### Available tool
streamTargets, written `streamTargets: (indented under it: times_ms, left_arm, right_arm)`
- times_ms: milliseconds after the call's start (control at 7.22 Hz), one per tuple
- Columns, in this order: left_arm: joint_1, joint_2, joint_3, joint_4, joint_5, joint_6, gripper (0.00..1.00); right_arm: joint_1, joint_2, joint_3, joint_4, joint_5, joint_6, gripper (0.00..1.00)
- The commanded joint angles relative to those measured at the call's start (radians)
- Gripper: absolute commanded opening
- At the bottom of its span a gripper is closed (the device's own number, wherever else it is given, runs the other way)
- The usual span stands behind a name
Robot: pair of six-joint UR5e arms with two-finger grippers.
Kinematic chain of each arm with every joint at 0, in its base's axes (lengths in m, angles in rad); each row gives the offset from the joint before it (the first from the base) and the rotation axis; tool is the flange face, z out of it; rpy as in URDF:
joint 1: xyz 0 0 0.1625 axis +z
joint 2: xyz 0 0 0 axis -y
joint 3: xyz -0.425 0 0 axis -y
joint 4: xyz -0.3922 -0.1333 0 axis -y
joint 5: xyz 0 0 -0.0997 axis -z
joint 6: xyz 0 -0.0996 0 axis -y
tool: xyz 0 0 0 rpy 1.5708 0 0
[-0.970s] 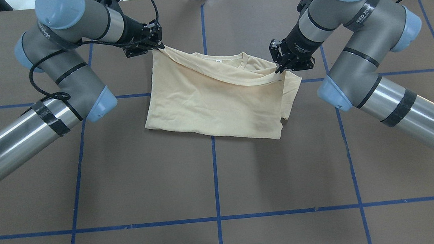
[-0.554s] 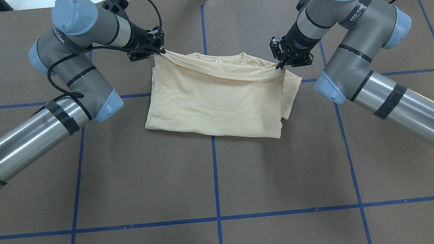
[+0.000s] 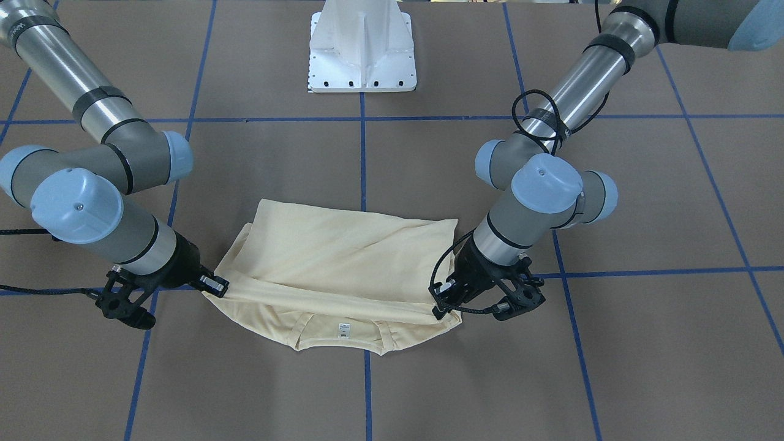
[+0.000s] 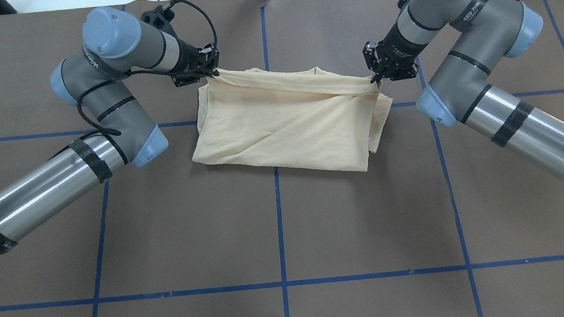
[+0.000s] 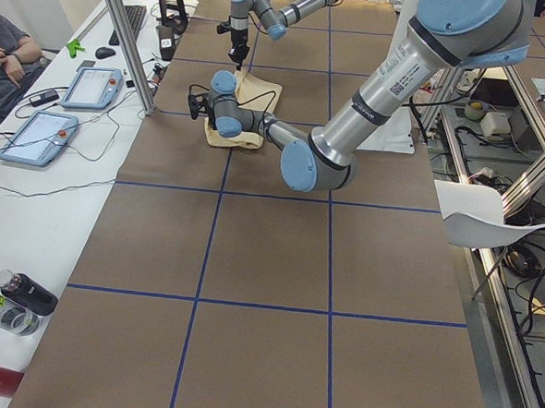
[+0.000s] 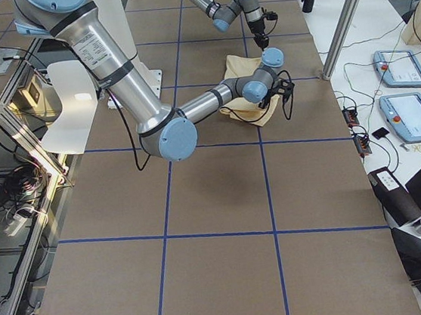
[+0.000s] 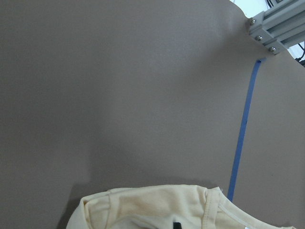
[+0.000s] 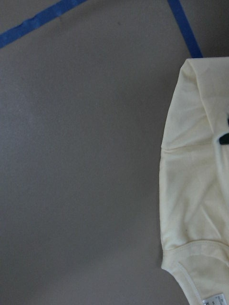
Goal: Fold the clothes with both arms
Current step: 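Lower the hem onto the collar edge and open both grippers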
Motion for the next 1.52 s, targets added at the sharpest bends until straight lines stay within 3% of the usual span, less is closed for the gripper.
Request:
streamTargets:
  times_ms: [0, 416, 1385]
  left_arm:
    - [0.001, -0.012, 0.011, -0.001, 0.069, 0.002, 0.0]
    - [0.001, -0.011, 0.03, -0.048, 0.175, 0.002, 0.0]
    - [0.03, -0.02, 0.019, -0.051, 0.172, -0.018, 0.0]
  right_arm:
    - [0.0, 0.003, -0.003, 0.0, 0.0, -0.001, 0.0]
    - [-0.007, 0.006, -0.003, 0.002, 0.001, -0.001, 0.0]
    - [-0.014, 0.009, -0.003, 0.005, 0.001, -0.004, 0.0]
